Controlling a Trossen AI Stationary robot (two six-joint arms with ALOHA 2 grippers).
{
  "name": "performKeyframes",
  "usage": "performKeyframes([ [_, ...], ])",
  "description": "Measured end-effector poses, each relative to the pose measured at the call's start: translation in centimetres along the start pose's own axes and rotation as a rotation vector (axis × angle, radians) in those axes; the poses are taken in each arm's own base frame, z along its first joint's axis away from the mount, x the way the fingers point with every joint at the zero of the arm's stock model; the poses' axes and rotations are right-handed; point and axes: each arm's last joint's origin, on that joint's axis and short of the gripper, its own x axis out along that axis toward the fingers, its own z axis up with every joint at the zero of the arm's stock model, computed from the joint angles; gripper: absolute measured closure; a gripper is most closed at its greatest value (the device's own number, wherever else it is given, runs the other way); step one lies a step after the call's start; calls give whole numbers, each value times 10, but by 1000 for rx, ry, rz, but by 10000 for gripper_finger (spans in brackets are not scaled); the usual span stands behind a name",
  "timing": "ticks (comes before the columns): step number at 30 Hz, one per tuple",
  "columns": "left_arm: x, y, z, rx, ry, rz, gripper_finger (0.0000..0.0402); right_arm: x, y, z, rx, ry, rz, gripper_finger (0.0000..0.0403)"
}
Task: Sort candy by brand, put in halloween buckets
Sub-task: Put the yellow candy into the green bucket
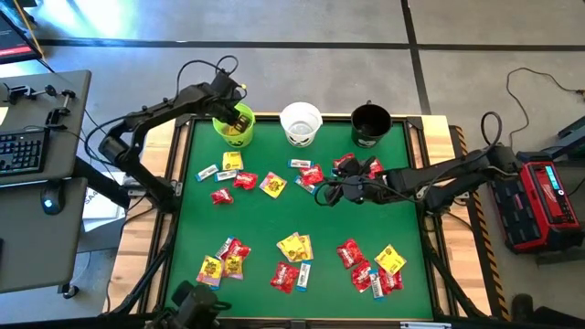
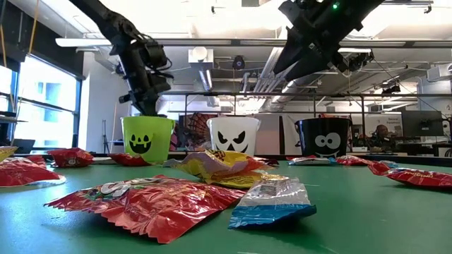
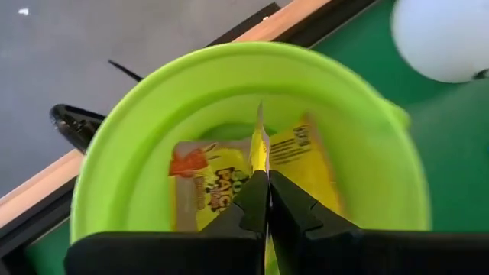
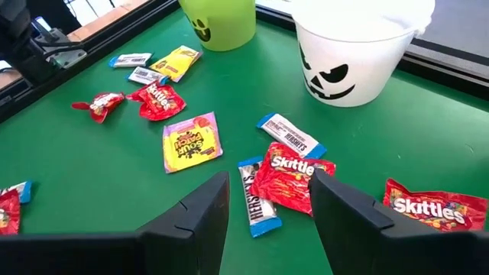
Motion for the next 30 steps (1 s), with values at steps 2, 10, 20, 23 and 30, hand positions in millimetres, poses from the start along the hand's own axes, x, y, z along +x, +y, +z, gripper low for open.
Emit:
performKeyframes([
  [2, 3, 3, 0, -7, 9, 5, 397, 0, 0, 0, 5, 0, 1, 233],
  [10, 6, 6, 0, 45, 17, 9, 336, 0, 0, 0, 6, -1, -1, 233],
  [20, -13, 4, 0, 47, -38, 92, 262, 0, 0, 0, 22, 2, 2, 233],
  [23, -25, 2, 0, 81, -78, 85, 261, 0, 0, 0, 22, 4, 4, 233],
  [30, -34, -16, -6, 193, -62, -112, 310, 0, 1, -1, 22, 23, 24, 234],
])
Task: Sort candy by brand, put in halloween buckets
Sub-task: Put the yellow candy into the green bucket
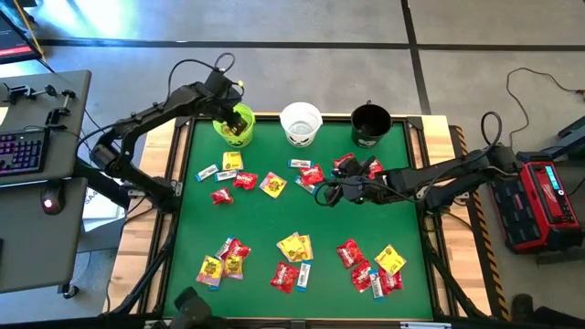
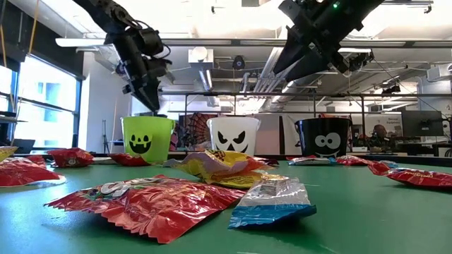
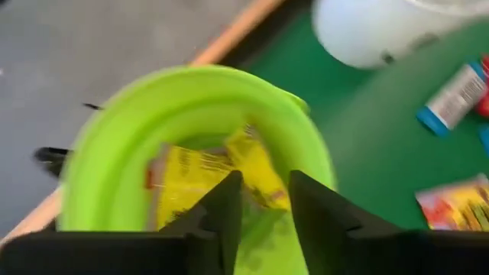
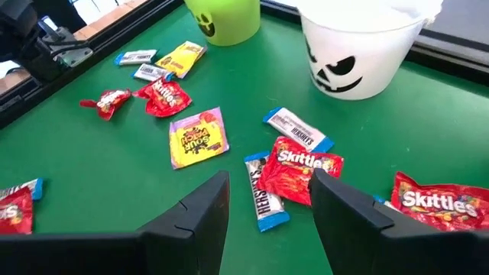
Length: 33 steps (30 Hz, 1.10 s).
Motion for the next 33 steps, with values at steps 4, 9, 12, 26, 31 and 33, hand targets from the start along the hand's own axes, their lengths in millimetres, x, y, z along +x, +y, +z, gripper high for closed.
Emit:
performKeyframes([
  [4, -1, -21, 0, 113, 13, -48, 359, -1, 1, -1, -2, 18, 20, 250],
  [9, -19, -53, 1, 235, -61, -97, 398, -3, 4, -4, -13, 44, 54, 282],
  [12, -33, -75, 0, 332, -121, -167, 397, -3, 6, -6, -18, 118, 128, 307],
  [26, -62, -181, -43, 566, -65, -521, 401, -16, 7, -31, -216, 386, 216, 401],
  [31, -65, -225, -70, 544, -95, -551, 401, -20, 13, -40, -251, 371, 264, 402],
  [33, -65, -240, -81, 525, -122, -575, 401, -21, 17, -44, -245, 353, 320, 402],
])
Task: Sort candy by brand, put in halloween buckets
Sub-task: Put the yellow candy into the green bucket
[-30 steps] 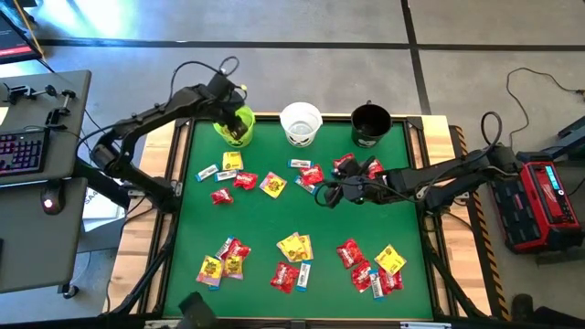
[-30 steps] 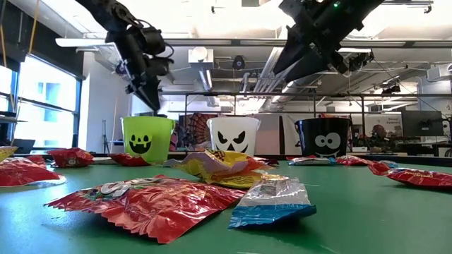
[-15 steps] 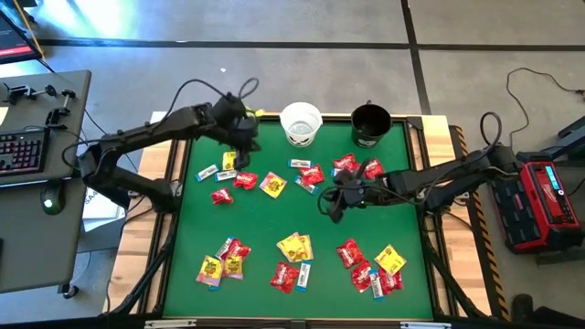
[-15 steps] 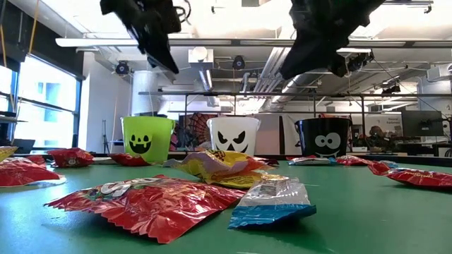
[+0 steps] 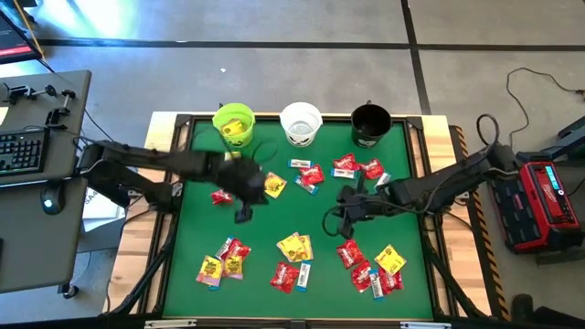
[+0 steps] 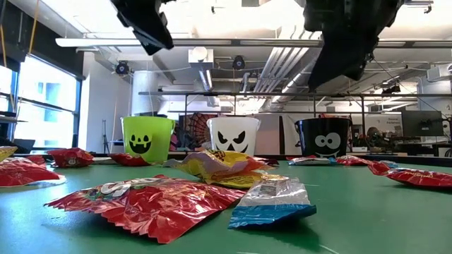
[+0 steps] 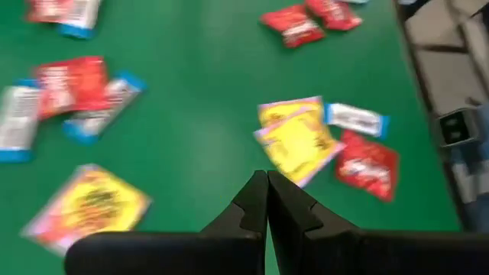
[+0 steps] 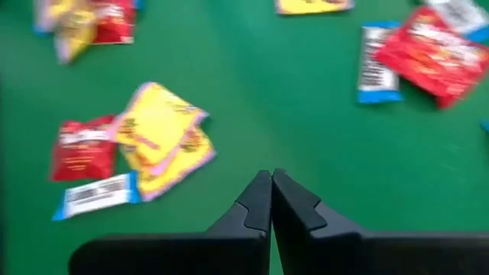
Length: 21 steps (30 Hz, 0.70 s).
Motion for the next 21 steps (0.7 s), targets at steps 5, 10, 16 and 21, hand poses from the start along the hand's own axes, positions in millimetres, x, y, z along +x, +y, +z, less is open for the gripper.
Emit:
performKeyframes([
  [5, 14, -36, -12, -9, -70, -19, 401, 4, 9, -14, 37, -28, 69, 403],
  [10, 25, -63, -27, 69, -90, -39, 401, 0, 19, -22, 83, -64, 53, 403],
  [16, 41, -79, -46, 154, -76, 33, 377, -3, 24, -27, 145, -86, 51, 403],
  [21, 65, -89, -49, 183, -85, 23, 332, -3, 24, -27, 166, -92, 44, 403],
])
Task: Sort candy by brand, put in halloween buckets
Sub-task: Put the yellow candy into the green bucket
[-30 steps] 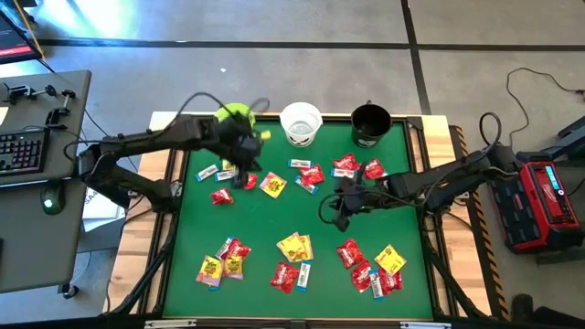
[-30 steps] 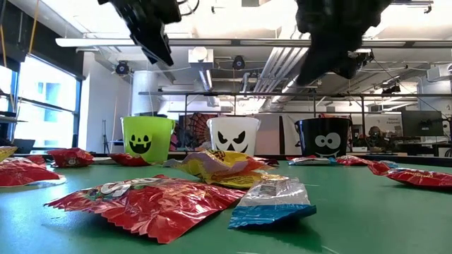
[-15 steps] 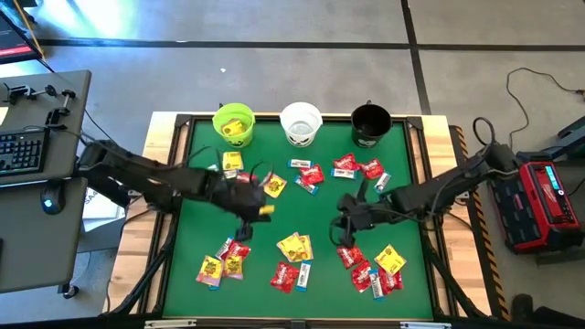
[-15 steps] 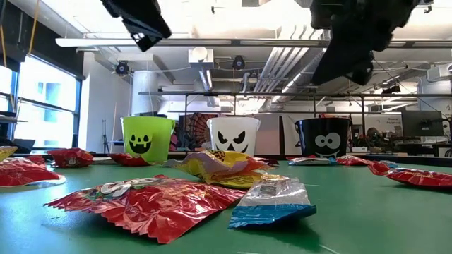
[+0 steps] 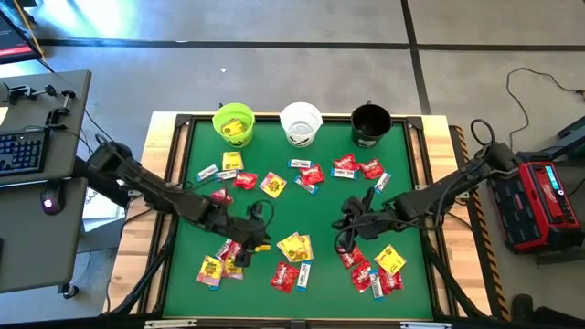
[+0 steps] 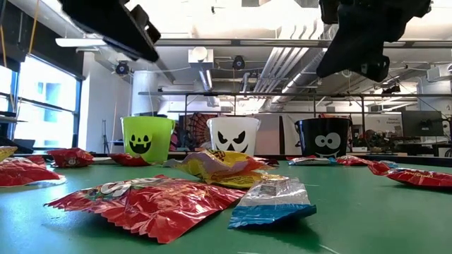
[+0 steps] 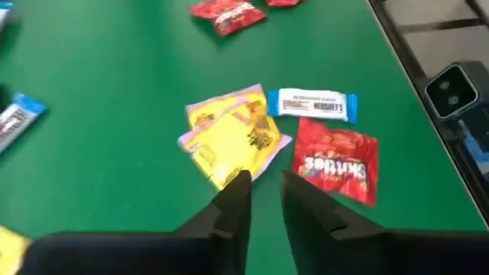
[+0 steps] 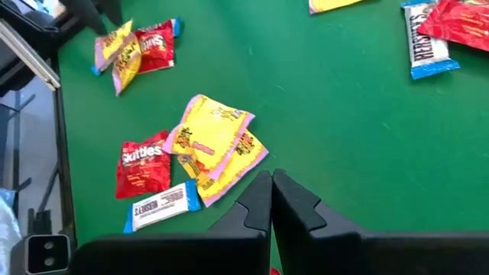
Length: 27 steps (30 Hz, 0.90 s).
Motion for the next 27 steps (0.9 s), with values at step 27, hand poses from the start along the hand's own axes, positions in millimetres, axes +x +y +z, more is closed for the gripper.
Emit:
performKeyframes([
  [27, 98, -2, -44, 39, 116, 170, 197, 0, -3, -2, -43, 20, -32, 403],
])
